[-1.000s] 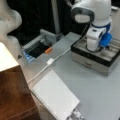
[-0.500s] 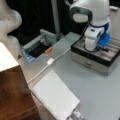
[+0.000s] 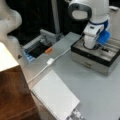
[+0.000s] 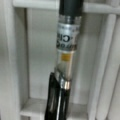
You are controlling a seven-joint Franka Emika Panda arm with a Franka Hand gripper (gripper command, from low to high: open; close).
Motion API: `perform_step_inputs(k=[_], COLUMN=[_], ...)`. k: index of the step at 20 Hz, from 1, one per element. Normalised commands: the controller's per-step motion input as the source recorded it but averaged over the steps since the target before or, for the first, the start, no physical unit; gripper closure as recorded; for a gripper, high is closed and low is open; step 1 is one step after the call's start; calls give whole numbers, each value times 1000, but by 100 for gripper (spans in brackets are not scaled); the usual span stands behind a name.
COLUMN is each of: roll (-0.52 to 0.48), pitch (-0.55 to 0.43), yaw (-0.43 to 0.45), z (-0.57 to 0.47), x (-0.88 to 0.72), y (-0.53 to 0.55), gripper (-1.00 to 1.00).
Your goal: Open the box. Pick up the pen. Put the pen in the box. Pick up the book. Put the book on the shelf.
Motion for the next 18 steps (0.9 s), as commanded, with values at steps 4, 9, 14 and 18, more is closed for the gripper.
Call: perform_step_inputs(k=[4, 9, 14, 18], roll=[-75, -14, -72, -219], pitch=[40, 72, 84, 83], yaw=[185, 184, 184, 198], z=[287, 174, 119, 89], x=[10, 9, -91, -128], y=[-489, -565, -470, -225], gripper=[-100, -100, -100, -100])
